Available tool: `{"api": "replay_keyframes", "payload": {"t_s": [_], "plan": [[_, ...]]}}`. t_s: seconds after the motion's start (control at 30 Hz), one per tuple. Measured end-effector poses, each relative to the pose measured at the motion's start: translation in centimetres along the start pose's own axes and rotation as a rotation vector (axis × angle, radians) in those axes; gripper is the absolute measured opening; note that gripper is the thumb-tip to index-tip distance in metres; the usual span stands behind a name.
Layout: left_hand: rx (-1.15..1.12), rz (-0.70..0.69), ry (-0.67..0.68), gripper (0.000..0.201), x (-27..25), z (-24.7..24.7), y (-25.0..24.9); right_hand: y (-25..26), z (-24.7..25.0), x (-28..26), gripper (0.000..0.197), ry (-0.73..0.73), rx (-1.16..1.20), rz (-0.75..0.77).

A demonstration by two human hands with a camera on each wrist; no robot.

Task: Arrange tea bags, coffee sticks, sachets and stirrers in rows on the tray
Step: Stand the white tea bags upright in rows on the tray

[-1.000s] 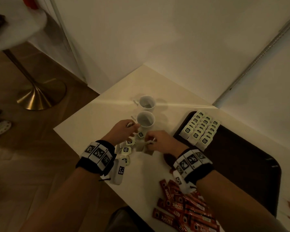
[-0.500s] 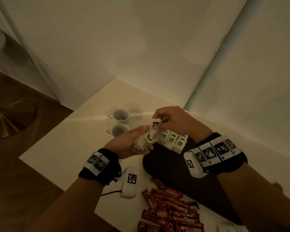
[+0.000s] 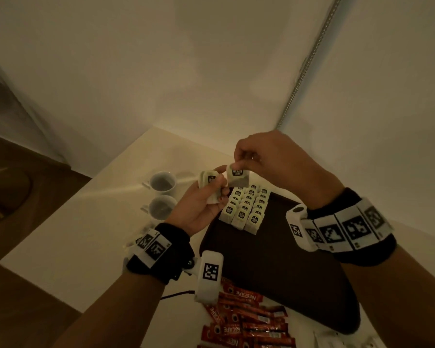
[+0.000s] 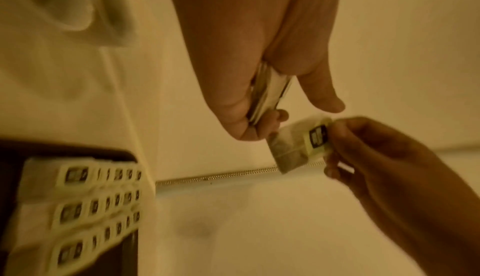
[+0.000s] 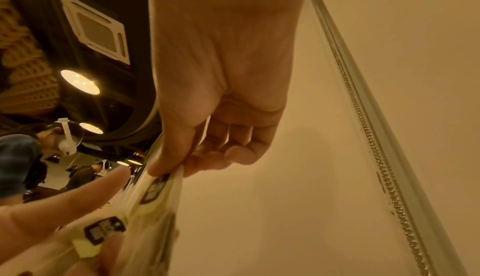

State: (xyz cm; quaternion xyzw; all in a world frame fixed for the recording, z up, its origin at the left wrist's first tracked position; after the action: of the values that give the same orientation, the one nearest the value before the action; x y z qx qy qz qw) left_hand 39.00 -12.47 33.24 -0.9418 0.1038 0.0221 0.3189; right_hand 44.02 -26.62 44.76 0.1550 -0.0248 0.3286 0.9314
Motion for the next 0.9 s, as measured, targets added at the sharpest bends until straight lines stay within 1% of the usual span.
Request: {"api": "replay_keyframes", "payload": {"t_s": [0.03, 0.1, 0.17, 0.27, 0.3, 0.37, 0.4, 0.53, 0.57, 0.67, 0.77, 0.83, 0.9], "plan": [[0.069, -0.032, 0.010, 0.029, 0.1, -0.3, -0.2, 0.0, 0.2, 0.1, 0.016, 0.028, -0.050, 0.001], [0.213, -0.090, 0.043, 0.020, 0.2, -1.0, -0.5, 0.0, 0.3, 0.1, 0.016, 0.043, -0.072, 0.013], [0.309, -0.131, 0.070, 0.014, 0.3, -1.6, -0.6, -0.1, 0.3, 0.1, 0.013, 0.030, -0.019, 0.017], [0.387, -0.159, 0.082, 0.003, 0.5, -1.8, -0.8, -0.2, 0.1, -0.1, 0.009, 0.033, 0.122, -0.003], [0.405, -0.168, 0.093, 0.005, 0.6, -1.8, -0.8, -0.2, 0.0, -0.2, 0.009, 0.032, 0.139, -0.009], [0.434, -0.173, 0.109, 0.016, 0.6, -1.7, -0.9, -0.2, -0.1, -0.3, 0.011, 0.027, 0.147, -0.003], [0.446, -0.171, 0.110, 0.017, 0.6, -1.7, -1.0, -0.3, -0.2, -0.3, 0.011, 0.023, 0.158, -0.001], [0.518, -0.195, 0.103, 0.006, 0.7, -1.6, -1.1, -0.3, -0.2, -0.4, 0.013, -0.016, 0.262, -0.030], [0.518, -0.207, 0.101, 0.008, 0.7, -1.6, -1.1, -0.3, -0.1, -0.4, 0.015, -0.024, 0.265, -0.038], [0.510, -0.253, 0.096, 0.021, 0.8, -1.7, -1.4, -0.5, 0.1, -0.3, 0.024, -0.019, 0.231, -0.059], [0.529, -0.318, 0.068, 0.013, 0.8, -1.6, -1.5, -0.7, 0.4, -0.3, 0.028, -0.042, 0.202, -0.070], [0.548, -0.355, 0.021, 0.011, 0.8, -1.6, -1.6, -0.8, 0.5, -0.4, 0.031, -0.074, 0.222, -0.113], [0.573, -0.398, -0.003, 0.015, 0.8, -1.6, -1.7, -0.7, 0.4, -0.5, 0.025, -0.084, 0.295, -0.135]]}}
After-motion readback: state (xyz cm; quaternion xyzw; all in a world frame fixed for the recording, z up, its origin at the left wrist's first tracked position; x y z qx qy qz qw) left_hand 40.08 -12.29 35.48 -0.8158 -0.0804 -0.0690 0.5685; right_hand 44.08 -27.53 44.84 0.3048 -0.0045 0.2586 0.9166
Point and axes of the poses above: each hand's wrist, its own x-axis towards the middle knuckle, its own z-axis out of the back of the hand, y = z × x, the point moved 1 cm from there along x, towards the middle knuckle, and after that the axes turned 4 degrees about -z, right-handed, at the moved point
